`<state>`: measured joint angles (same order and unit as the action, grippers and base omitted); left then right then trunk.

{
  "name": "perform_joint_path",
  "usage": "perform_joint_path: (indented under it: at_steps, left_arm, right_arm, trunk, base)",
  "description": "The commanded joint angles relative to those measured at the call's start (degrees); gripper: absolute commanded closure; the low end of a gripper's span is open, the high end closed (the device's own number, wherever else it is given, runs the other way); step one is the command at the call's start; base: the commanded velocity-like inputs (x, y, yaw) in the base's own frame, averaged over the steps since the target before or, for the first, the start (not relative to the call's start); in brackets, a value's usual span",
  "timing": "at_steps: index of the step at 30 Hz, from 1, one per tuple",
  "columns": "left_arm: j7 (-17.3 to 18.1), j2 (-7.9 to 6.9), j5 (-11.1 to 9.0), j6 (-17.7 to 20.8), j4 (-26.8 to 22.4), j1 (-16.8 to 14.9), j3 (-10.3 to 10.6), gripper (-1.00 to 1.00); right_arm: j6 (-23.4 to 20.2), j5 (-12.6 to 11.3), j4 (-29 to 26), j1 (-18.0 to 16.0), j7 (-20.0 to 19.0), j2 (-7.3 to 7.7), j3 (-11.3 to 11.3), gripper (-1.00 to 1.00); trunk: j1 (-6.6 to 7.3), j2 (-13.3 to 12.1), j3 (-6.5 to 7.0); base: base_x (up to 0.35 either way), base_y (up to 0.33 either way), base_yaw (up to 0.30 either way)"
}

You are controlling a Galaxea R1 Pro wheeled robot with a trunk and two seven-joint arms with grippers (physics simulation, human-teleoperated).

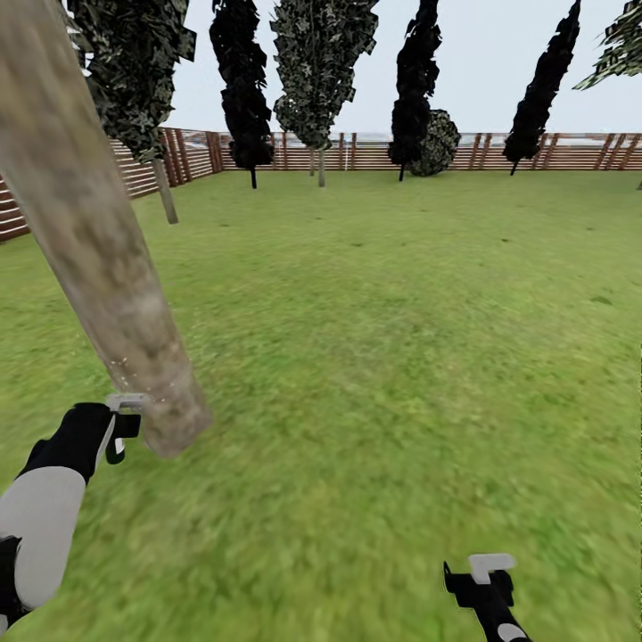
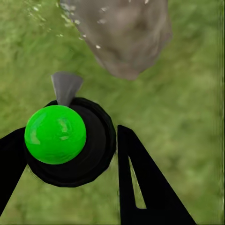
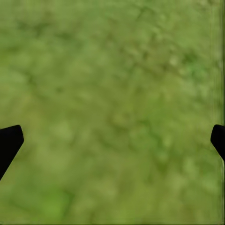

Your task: In the garden, pick up the pesticide atomizer on the floor and spray pesticide onto both trees until each tree trunk is fully covered.

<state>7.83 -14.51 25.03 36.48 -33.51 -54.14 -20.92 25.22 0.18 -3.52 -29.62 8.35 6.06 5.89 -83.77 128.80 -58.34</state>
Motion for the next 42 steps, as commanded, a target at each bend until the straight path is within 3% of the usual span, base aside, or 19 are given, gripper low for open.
perform_joint_path:
  at_steps: [1,11,25,26,28,31,42]
  left_arm:
    - [0.0,0.00,0.0,0.0,0.0,0.0,0.0,1.00]
    - [0.0,-0.05,0.0,0.1,-0.4,0.0,0.0,1.00]
    - [-0.1,-0.30,0.0,0.7,-0.3,0.0,-0.4,1.00]
    - [-0.1,-0.71,0.0,0.7,-0.1,0.5,-0.6,1.00]
    - [-0.1,-1.40,-0.1,0.5,-0.6,5.0,-1.9,1.00]
    - [-0.1,-1.57,-0.2,0.0,-0.8,7.6,-4.4,1.00]
    - [-0.2,-1.05,-0.2,0.3,-4.6,8.1,-4.8,1.00]
  right_arm:
    - [0.0,0.0,0.0,0.0,0.0,-0.02,0.0,-1.00]
    - [0.0,0.0,-0.1,0.0,-0.1,-0.08,0.0,-1.00]
    - [0.0,0.0,-0.1,0.0,-0.1,-0.14,0.0,-1.00]
    - [0.0,0.0,-0.1,0.0,-0.1,-0.12,0.0,-1.00]
    - [0.0,0.0,-0.1,0.0,-0.1,-0.16,0.0,-1.00]
    - [0.0,0.0,-0.1,0.0,-0.1,-0.17,0.0,-1.00]
    - [0.0,0.0,-0.1,0.0,-0.1,-0.17,0.0,-1.00]
  trunk:
    - [0.00,0.0,0.00]
    - [0.00,0.0,0.00]
    - [0.00,0.0,0.00]
    - [0.00,0.0,0.00]
    - [0.00,0.0,0.00]
    - [0.00,0.0,0.00]
    - [0.00,0.0,0.00]
  base:
    - [0.130,-0.275,0.000]
    - [0.112,-0.275,0.019]
    - [0.108,-0.269,0.196]
    - [0.193,-0.234,0.004]
    - [0.199,-0.231,0.001]
    - [0.195,-0.229,0.000]
    - [0.189,-0.142,0.208]
